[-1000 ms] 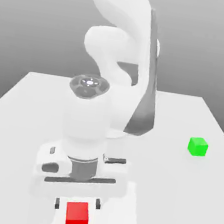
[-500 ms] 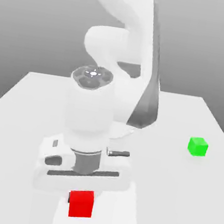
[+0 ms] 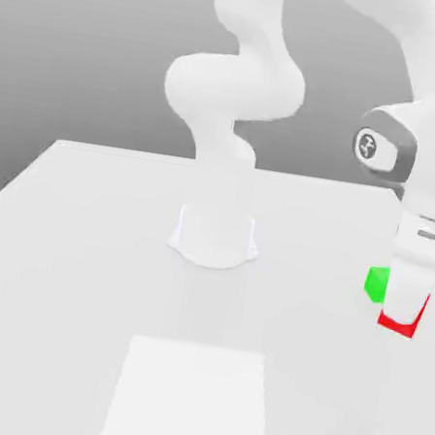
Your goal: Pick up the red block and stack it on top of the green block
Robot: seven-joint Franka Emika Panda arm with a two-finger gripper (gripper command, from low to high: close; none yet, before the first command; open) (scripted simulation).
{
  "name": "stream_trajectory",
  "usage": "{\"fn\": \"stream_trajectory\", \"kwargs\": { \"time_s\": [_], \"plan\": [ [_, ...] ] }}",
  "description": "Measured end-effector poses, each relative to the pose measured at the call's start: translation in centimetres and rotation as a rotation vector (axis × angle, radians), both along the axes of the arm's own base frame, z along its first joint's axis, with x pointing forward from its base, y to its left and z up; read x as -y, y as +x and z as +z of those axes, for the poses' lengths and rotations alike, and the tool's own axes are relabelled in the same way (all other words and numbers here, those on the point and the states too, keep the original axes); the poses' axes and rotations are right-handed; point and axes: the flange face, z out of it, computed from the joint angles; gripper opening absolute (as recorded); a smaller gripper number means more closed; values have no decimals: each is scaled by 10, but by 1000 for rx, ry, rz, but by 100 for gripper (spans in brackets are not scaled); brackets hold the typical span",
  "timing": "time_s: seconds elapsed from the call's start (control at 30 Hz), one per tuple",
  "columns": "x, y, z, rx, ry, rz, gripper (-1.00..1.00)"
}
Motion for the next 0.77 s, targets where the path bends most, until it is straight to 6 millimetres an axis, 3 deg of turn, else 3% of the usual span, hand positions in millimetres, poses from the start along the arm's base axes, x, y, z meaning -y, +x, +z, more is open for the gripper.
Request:
{"fn": "stream_trajectory", "kwargs": {
  "time_s": [0.17,0.33,0.77],
  "plan": [
    [-28,-88,3,14,-10,278,-100],
    [-34,-173,0,42,-32,553,-100],
    [-33,-181,-64,57,-50,588,-100]
  ]
}}
